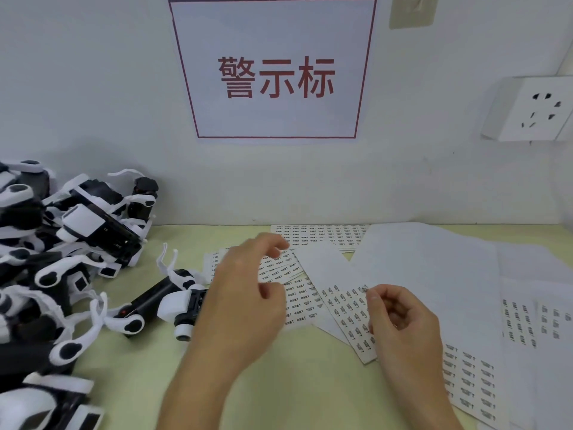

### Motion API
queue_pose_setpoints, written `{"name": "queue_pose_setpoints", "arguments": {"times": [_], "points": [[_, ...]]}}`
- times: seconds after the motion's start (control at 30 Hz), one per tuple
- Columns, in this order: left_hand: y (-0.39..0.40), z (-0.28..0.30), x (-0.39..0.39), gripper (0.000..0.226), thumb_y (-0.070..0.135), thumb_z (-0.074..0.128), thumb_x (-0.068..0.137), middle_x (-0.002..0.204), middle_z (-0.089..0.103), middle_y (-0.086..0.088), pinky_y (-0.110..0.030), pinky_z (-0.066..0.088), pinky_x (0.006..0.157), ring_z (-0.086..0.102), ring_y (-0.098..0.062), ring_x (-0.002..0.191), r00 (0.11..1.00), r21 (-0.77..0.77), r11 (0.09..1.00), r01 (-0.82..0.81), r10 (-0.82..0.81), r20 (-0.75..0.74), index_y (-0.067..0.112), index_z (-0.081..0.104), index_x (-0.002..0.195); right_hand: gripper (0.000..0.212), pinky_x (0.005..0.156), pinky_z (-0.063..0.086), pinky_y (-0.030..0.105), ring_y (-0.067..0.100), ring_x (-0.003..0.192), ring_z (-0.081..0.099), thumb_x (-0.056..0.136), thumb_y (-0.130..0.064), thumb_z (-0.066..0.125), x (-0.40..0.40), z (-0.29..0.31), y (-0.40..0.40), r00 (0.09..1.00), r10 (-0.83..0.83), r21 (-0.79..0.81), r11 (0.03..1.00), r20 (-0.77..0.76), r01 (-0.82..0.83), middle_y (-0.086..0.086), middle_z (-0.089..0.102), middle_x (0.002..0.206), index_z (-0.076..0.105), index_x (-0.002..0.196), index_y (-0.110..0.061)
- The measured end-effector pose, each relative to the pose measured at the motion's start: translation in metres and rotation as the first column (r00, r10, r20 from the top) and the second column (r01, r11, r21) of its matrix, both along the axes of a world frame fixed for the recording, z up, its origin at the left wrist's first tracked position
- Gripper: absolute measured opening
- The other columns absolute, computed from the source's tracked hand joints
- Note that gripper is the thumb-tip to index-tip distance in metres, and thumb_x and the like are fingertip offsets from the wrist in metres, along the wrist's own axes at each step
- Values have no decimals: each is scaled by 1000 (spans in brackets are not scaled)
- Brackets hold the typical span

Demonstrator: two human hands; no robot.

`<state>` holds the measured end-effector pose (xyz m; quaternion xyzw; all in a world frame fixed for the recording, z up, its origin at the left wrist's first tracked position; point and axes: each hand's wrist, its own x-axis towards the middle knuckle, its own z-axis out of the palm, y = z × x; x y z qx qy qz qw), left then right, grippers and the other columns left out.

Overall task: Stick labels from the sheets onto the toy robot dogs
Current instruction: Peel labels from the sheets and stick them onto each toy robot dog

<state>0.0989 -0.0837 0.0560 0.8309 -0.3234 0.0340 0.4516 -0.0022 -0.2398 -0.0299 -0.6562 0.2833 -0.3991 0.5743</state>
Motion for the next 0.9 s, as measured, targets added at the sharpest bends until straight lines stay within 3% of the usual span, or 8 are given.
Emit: {"name": "queue_pose_setpoints", "arguments": {"times": [0.13,0.2,0.27,0.33,0.47,0.6,0.77,0.9], "points": [[31,5,13,65,6,49,82,107,30,51,-32,40,98,33,-4,102,999,337,942,-6,21,-40,57,36,120,13,55,47,14,3,57,57,92,-19,65,1,-1,0,1000,4,-1,1000,-10,-4,-8,65,67,69,80,-23],[40,-2,17,67,14,53,85,110,31,44,-32,21,115,22,2,105,999,528,849,7,22,-49,56,28,131,13,54,46,12,2,56,55,92,-20,65,1,-2,0,1000,4,-6,1000,-12,-4,-7,65,66,69,80,-22],[40,-9,20,66,17,56,87,114,41,31,-26,8,114,29,1,114,999,619,785,-32,33,10,52,27,134,13,53,45,12,2,55,55,92,-19,65,1,-2,1,1000,7,-11,1000,-14,-7,-7,65,66,69,80,-22],[38,-10,24,57,16,57,88,107,53,25,-23,15,101,42,-3,110,993,600,791,-119,90,78,48,37,130,14,52,44,12,2,54,54,93,-19,65,1,-2,1,1000,11,-16,1000,-15,-11,-7,64,65,69,80,-22],[38,-11,29,35,33,74,83,92,64,21,-31,48,82,60,-5,83,985,420,893,-160,174,3,44,54,109,15,50,43,12,2,53,52,93,-18,65,1,-1,1,1000,14,-19,1000,-5,-14,-6,64,65,69,78,-23],[26,-6,22,43,53,82,67,89,72,12,-34,58,64,71,-6,69,946,-29,989,-146,130,-298,47,59,103,15,51,44,12,3,54,53,92,-19,65,1,-2,1,1000,12,-18,1000,-4,-12,-6,64,66,69,79,-23],[-14,-29,3,60,25,83,70,113,72,-7,-41,57,83,72,-24,95,701,-542,837,-76,-342,-626,46,63,122,15,52,45,13,6,56,56,92,-18,65,2,-2,0,1000,6,-11,1000,1,-6,-3,66,68,69,78,-23],[-41,-54,-13,57,22,75,68,115,72,-11,-43,55,88,68,-28,97,527,-649,751,-126,-503,-685,43,67,120,16,55,47,15,6,57,56,92,-16,65,1,-1,-2,1000,5,-16,1000,5,-5,-4,65,67,68,78,-23]]}}
